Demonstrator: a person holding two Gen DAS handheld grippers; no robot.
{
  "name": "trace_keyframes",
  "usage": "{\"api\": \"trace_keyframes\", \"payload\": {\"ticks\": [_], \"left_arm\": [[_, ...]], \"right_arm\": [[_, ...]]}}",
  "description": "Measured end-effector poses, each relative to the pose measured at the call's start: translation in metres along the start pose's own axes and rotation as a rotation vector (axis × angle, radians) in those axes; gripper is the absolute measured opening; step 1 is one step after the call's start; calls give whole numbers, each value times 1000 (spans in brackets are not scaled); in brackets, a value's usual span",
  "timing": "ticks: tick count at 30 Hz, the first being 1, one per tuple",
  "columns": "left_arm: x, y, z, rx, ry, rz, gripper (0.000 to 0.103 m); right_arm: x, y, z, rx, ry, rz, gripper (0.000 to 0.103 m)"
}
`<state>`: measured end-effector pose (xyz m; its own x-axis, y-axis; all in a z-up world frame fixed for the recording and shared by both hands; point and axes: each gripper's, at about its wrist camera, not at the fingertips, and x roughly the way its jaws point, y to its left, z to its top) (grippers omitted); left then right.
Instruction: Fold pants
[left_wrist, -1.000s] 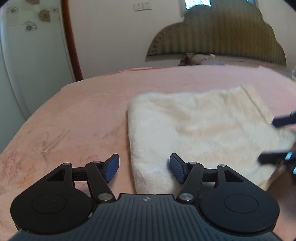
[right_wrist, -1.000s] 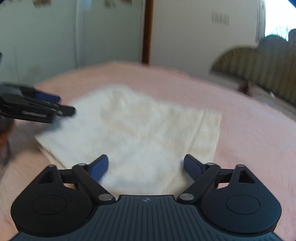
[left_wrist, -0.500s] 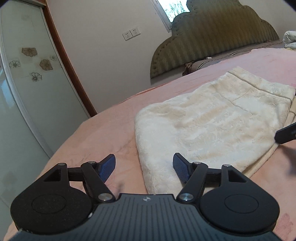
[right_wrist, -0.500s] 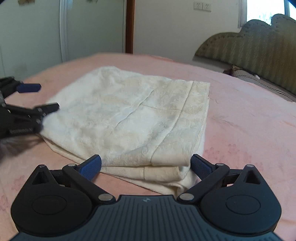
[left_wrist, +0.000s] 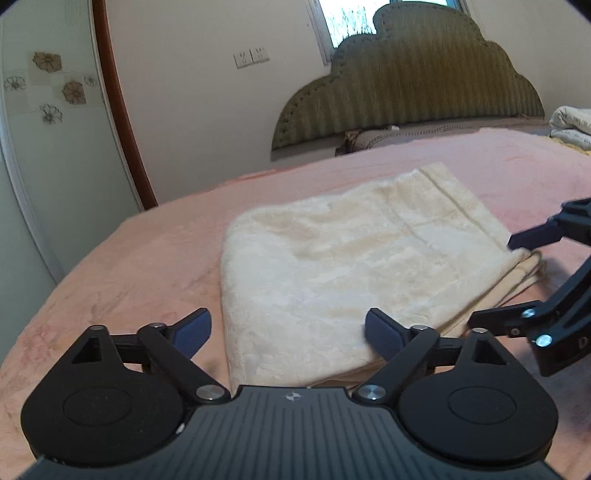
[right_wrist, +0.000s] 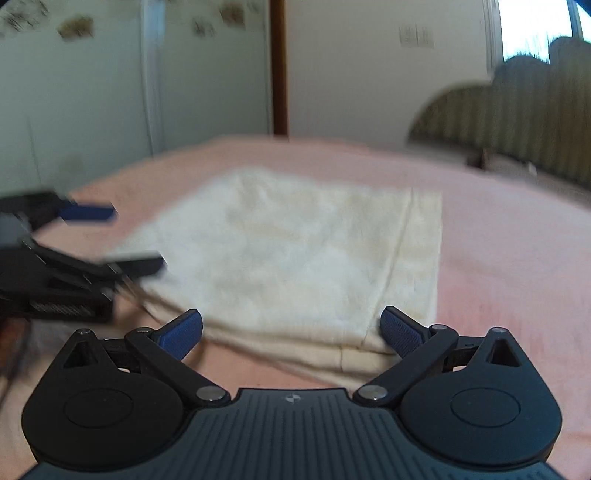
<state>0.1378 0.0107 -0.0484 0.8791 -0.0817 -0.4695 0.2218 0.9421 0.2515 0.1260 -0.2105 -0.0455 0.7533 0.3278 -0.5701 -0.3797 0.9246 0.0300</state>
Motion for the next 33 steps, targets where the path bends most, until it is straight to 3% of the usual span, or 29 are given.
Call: {"api": "trace_keyframes", "payload": {"ticks": [3, 6, 10, 13, 15, 22, 33], "left_arm": [[5, 17, 1, -132, 54, -40, 94], [0, 22, 3, -185, 87, -47, 95], [-12, 20, 5, -224, 112, -53, 98], [-17, 18, 1, -272, 159, -103, 100], [-19, 13, -3, -275, 182, -95, 100], [-36, 1, -19, -277, 200, -110, 100], [-52, -3, -34, -268, 188, -83, 100]], "right_arm": [[0, 8, -2, -53, 8, -42, 103], [-11, 17, 1, -50, -5, -94, 103], [-30, 5, -3, 152, -12, -35, 103], [-24, -4, -18, 302, 77, 14, 103], [-29, 0, -29, 263, 38, -14, 103], [-40, 27, -40, 165, 91, -119, 103], [-58, 39, -40, 237, 105, -136, 103]]}}
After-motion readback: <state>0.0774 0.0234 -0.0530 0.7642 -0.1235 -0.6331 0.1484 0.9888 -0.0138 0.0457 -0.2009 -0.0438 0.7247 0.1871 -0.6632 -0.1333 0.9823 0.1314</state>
